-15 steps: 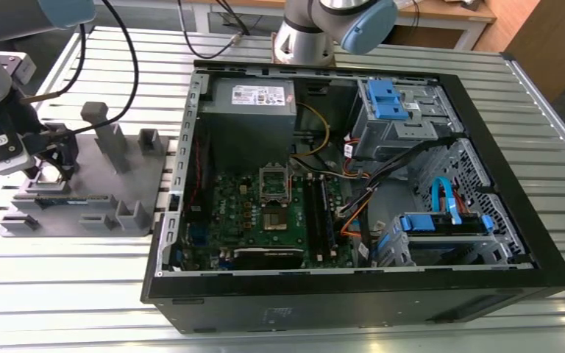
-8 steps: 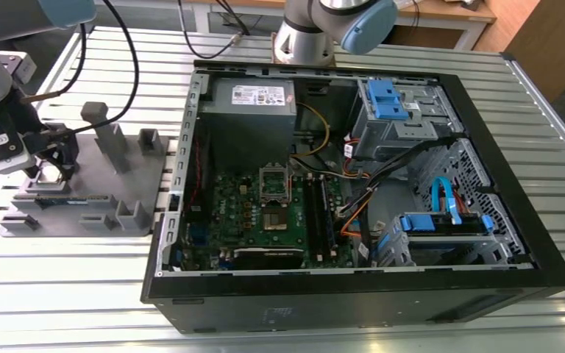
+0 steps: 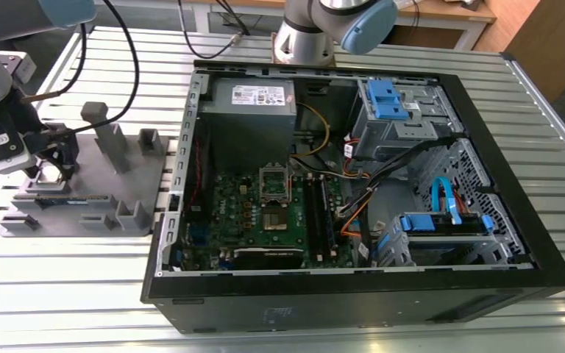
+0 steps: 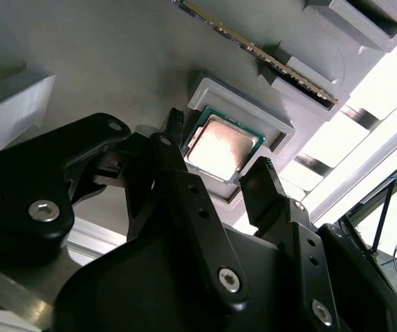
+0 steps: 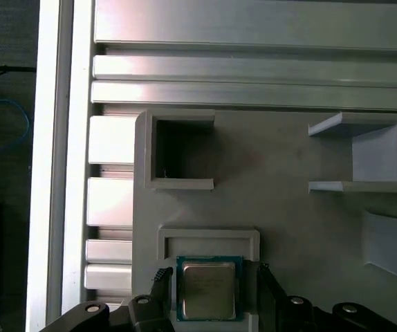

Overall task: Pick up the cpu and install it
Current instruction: 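Pick up the cpu and move it towards the insertion slot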

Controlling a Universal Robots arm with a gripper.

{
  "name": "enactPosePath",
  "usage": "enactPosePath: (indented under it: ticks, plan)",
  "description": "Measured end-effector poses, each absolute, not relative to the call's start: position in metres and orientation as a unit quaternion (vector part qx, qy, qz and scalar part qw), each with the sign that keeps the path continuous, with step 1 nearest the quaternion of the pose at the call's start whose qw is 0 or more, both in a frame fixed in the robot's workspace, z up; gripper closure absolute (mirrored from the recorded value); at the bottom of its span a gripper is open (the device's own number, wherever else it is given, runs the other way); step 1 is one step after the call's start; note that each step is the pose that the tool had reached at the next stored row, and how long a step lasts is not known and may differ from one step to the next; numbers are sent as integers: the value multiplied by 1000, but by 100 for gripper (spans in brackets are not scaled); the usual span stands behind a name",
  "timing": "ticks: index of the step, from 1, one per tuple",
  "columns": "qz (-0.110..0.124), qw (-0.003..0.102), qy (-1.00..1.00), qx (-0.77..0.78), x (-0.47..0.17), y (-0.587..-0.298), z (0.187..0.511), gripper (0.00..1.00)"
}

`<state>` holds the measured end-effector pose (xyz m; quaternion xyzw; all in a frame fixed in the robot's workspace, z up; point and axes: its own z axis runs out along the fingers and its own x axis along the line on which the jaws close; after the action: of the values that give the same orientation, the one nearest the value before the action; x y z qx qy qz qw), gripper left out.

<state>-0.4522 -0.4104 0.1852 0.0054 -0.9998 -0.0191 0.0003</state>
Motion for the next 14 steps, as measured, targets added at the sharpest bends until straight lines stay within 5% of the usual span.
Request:
enactPosePath:
  ticks: [14]
  plan:
    - [-20,1,-999,31,-452,-410,184,40]
